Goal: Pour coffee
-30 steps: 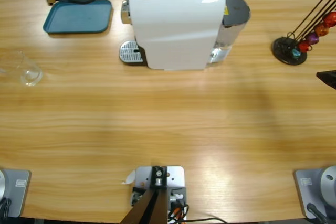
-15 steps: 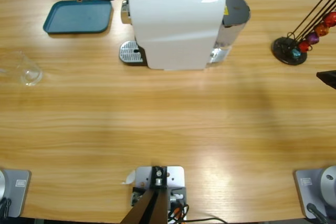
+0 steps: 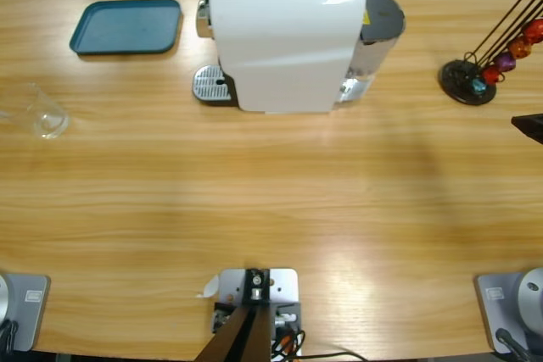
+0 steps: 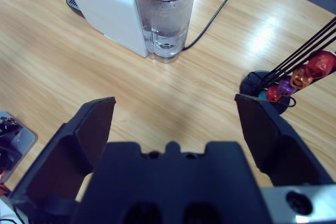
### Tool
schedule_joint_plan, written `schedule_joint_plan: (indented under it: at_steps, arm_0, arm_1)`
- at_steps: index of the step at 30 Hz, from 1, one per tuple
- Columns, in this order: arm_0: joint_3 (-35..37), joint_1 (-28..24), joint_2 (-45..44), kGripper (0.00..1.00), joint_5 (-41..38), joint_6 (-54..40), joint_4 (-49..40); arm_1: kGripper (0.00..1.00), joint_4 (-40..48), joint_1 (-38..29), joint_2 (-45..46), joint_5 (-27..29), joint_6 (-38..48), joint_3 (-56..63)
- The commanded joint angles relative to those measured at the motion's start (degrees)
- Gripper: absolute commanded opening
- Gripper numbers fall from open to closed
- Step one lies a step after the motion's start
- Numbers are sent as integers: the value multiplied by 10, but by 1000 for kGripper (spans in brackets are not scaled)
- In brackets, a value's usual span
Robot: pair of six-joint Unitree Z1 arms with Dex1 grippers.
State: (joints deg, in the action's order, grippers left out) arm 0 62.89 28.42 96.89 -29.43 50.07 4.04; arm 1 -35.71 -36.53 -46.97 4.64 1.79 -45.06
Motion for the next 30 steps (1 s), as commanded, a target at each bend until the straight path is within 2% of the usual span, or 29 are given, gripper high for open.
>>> schedule_joint_plan:
  at_steps: [1, 18, 19, 20, 21, 24, 27, 30]
  arm_0:
    - [-3, 23, 21, 0, -46, 3, 40]
    - [63, 41, -59, 0, -38, -6, 28]
    - [69, 46, -67, 277, -27, -18, 31]
    - [73, 52, -75, 858, -10, -48, 34]
    - [76, 57, -83, 984, 8, -82, 42]
    - [73, 68, -120, 996, 59, -238, 59]
    - [30, 88, -163, 996, 84, -381, 31]
    - [-40, 124, -219, 990, 162, -448, -43]
  arm_1:
    - [1000, 4, -3, -3, -3, -7, 15]
    - [1000, 4, -3, -2, -1, -5, 15]
    - [1000, 4, -3, 0, 1, 2, 15]
    - [1000, 5, -3, 4, 9, 9, 14]
    - [1000, 5, -3, 7, 24, 13, 13]
    - [1000, 3, -3, -7, 75, 15, 2]
    - [989, 35, 12, -42, 176, 27, -1]
    - [943, 115, 83, -75, 188, 39, 36]
